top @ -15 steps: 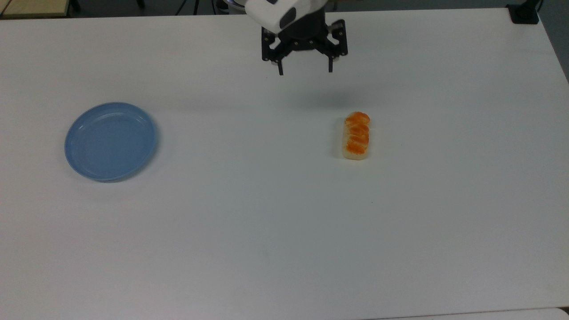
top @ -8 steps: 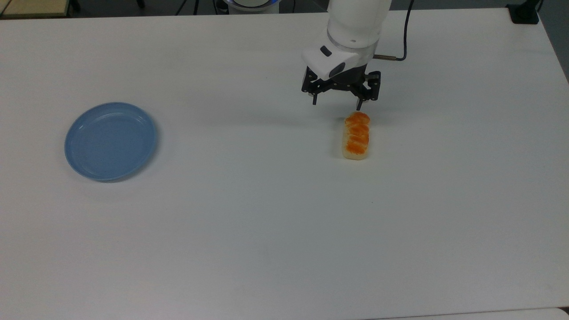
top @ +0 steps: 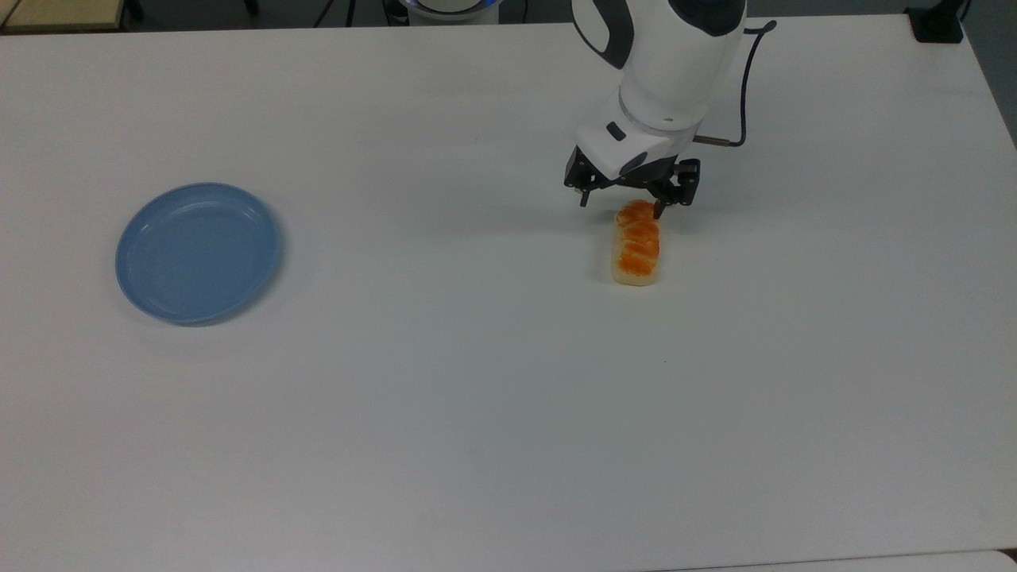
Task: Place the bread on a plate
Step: 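Lower the gripper and close it on the bread roll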
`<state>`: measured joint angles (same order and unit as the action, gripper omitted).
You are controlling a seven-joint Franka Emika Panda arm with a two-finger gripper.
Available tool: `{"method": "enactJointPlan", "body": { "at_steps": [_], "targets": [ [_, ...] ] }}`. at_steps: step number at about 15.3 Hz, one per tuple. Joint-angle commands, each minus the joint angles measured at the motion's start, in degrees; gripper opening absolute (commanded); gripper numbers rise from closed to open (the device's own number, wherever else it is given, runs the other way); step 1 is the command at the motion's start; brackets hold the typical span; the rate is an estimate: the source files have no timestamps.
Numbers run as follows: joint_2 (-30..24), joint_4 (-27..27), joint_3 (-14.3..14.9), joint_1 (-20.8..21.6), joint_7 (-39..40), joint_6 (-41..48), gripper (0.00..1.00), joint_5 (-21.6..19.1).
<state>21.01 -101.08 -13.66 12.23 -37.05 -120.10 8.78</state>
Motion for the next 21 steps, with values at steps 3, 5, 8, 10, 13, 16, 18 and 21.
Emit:
{"method": "enactJointPlan", "body": {
  "at_steps": [3,5,8,10,13,16,18,21],
  "targets": [
    [4.6,5.2,0.3,1.9,-1.4,-0.3,1.00,2.2],
    [5.9,5.2,0.3,2.0,-1.5,-0.3,1.00,3.6],
    [6.6,5.2,0.3,2.0,-1.6,-0.4,1.00,4.4],
    [6.8,5.2,0.3,2.6,-1.7,-0.4,1.00,5.1],
    [6.7,5.2,0.3,2.8,-1.9,-0.3,0.68,5.4],
    [6.6,5.3,0.3,2.8,-2.8,-0.2,0.39,5.3],
    [6.6,5.3,0.3,2.8,-2.8,-0.2,0.27,5.4],
    [5.7,5.3,0.3,2.5,-2.8,0.1,0.23,5.3]
  ]
}}
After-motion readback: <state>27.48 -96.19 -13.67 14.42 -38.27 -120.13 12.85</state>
